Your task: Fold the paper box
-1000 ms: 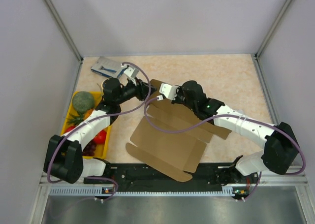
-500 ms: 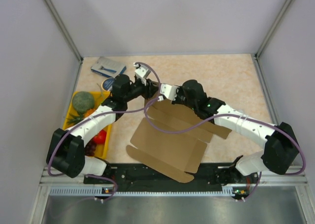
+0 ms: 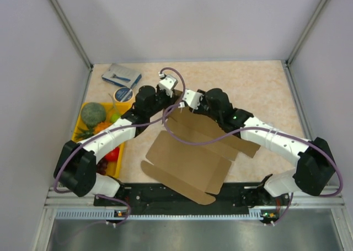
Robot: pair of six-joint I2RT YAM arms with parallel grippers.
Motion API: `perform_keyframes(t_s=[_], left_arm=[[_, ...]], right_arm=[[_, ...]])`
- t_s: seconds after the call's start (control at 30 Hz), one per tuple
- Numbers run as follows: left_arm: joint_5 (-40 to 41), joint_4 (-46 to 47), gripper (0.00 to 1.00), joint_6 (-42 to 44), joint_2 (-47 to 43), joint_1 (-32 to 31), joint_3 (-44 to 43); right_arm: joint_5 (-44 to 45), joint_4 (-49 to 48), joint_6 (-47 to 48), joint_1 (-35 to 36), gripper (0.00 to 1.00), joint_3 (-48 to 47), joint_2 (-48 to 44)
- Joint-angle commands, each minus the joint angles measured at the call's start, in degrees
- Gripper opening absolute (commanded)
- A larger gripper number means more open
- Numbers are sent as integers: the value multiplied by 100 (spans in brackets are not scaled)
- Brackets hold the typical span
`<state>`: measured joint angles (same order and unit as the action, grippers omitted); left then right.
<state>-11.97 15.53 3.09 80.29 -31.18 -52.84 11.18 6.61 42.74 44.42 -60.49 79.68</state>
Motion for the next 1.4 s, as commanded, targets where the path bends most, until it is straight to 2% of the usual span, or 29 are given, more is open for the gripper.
perform_keyframes(t_s=[0.0,0.03,0.07,0.13,0.17,0.2,0.27,0.3,0.37,0.4,0.47,0.5,0.57,0.6,0.67,0.7,0.77,0.8,0.83,0.93,1.17,1.37], left_arm=[[712,721,0,148,22,-160,115],[800,802,0,122,4,-169,168],[897,881,0,104,-13,-161,273],[1038,996,0,95,-22,-160,335],[1082,1005,0,86,-14,-160,344],[1143,1005,0,43,-22,-169,344],[1144,1074,0,-19,-49,-160,371],[1144,1118,0,-45,-75,-169,432],[1327,1145,0,-98,-93,-169,450],[1346,1145,0,-142,-93,-169,459],[1346,1198,0,-186,-101,-169,502],[1355,1215,0,-247,-128,-169,520],[1407,1320,0,-300,-145,-169,617],[1451,1338,0,-300,-180,-169,643],[1539,1347,0,-485,-215,-178,661],[1557,1374,0,-546,-242,-178,678],[1583,1418,0,-590,-286,-187,740],[1662,1435,0,-599,-329,-204,757],[1706,1435,0,-599,-347,-204,775],[1750,1479,0,-591,-418,-222,836],[1856,1611,0,-520,-602,-248,1047],[1865,1664,0,-520,-699,-257,1135]], right_arm=[[1042,-294,-1394,-4,54,-261,-356],[1244,-83,-1731,-13,73,-314,-539],[1760,389,-2047,-13,84,-332,-654],[1844,1286,-3180,-4,90,-568,-1083],[1557,1638,-3584,-13,99,-613,-1251],[1371,2320,-4354,-13,99,-648,-1453],[1211,2878,-5306,-4,99,-727,-1918],[1185,3151,-6294,-4,99,-762,-2034],[1097,3758,-7283,-4,99,-789,-2358],[1053,3882,-8342,-4,99,-806,-2430],[895,3927,-9332,-13,99,-911,-2536],[903,3953,-10511,-13,99,-947,-2597],[834,3883,-11870,-13,99,-895,-2642],[824,3674,-12929,-13,99,-799,-2616],[877,2982,-13814,-13,97,-474,-2485],[860,2804,-14576,-21,97,-394,-2379],[1078,2626,-14899,-21,89,-516,-1905],[1079,2609,-15413,-13,85,-560,-1764],[1088,2539,-15619,-13,77,-560,-1554],[1246,2353,-16032,-22,68,-587,-1115],[1754,2327,-16561,-56,62,-578,-621],[1791,2318,-16851,-162,57,-525,-392]])
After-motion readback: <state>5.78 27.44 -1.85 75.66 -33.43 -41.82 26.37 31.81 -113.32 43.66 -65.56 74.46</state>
